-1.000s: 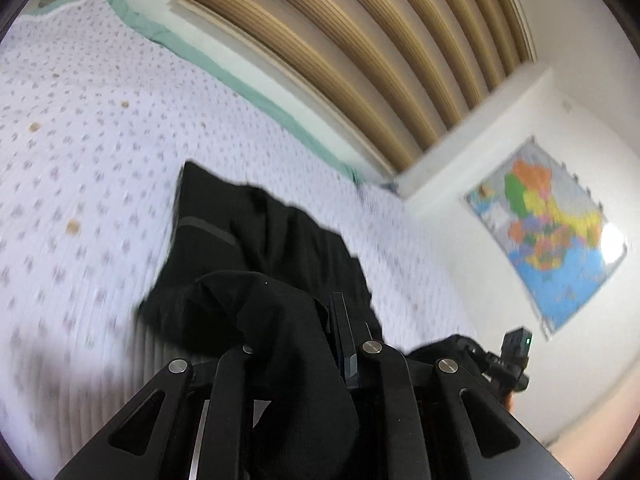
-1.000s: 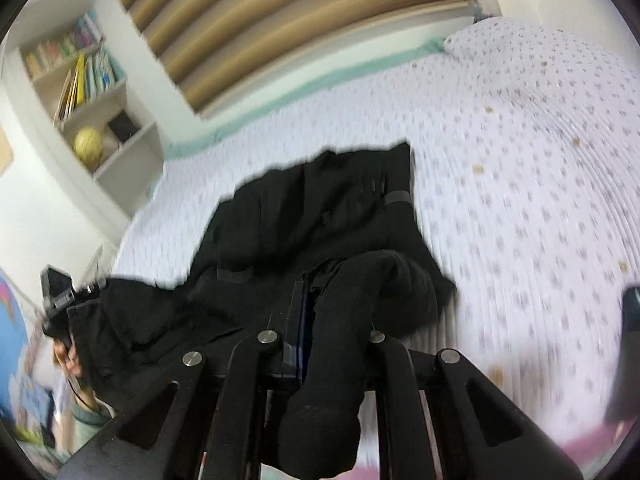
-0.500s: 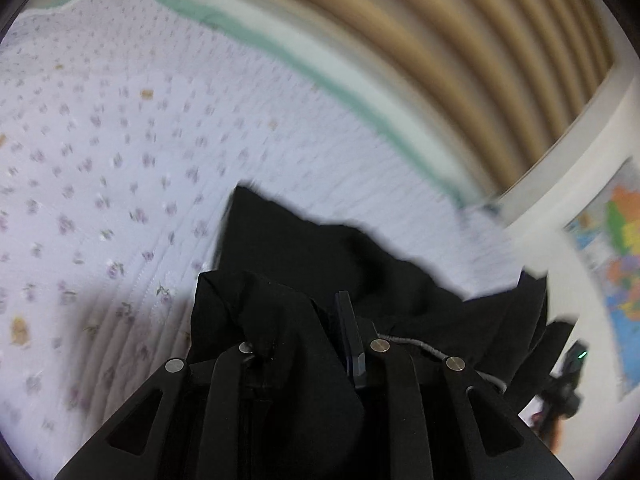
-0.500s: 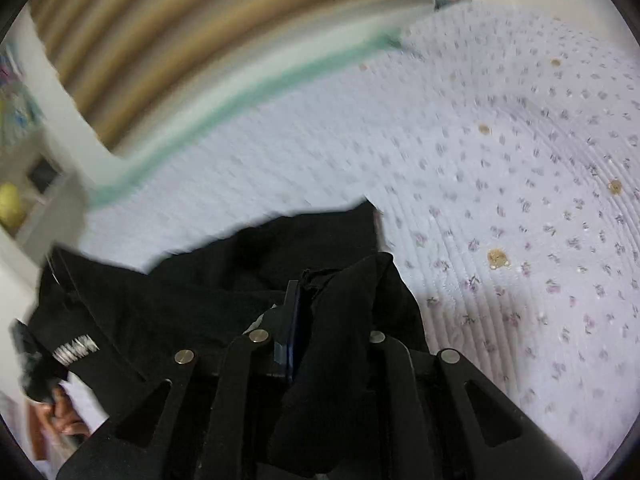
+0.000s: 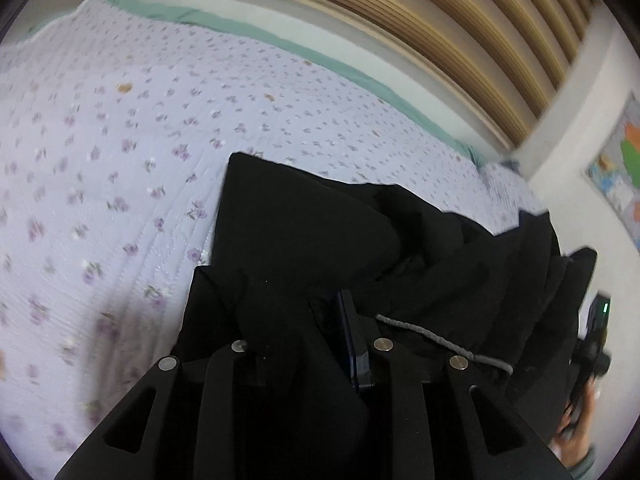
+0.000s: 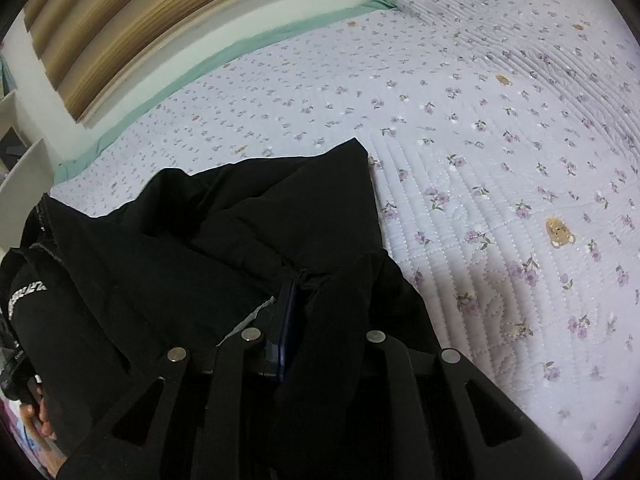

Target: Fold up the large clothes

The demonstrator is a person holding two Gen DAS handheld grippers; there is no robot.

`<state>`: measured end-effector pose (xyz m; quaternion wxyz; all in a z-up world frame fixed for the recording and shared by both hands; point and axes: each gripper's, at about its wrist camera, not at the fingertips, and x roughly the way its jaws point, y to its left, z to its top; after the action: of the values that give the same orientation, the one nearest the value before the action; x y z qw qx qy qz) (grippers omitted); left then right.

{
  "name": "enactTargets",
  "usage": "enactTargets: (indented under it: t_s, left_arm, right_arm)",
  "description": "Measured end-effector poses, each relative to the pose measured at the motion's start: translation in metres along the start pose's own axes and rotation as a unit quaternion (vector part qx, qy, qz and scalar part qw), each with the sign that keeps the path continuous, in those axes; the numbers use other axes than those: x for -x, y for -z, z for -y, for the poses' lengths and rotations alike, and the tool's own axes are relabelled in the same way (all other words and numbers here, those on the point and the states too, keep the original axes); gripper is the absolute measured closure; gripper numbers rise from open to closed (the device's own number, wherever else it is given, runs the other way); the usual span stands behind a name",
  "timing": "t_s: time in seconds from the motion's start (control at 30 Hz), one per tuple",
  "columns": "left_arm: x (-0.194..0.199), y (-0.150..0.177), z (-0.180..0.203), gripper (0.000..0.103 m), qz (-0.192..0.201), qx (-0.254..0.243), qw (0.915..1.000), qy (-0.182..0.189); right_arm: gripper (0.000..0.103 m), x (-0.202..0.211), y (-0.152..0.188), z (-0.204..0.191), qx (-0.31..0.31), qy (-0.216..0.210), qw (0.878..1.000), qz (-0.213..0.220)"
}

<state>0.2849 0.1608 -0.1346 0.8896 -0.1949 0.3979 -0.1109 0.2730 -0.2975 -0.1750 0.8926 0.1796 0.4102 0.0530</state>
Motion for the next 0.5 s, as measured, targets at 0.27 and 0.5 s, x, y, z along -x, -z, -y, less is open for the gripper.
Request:
enactTargets:
  t_s: [0.27, 0.5]
  left_arm:
    - [0.111, -0.023, -0.016, 0.026, 0.009, -0.031, 0.9730, 0.228]
    - [0.135, -0.026, -0.033, 0.022, 0.051, -0.015, 0.9897, 0.133]
  right_arm:
    - [0.028, 0.106, -0.005, 0.008, 0.018, -0.107, 0.993, 0.052]
    - [0.015, 0.134, -0.006, -0.018, 0.086, -0.074, 0.989, 0.095]
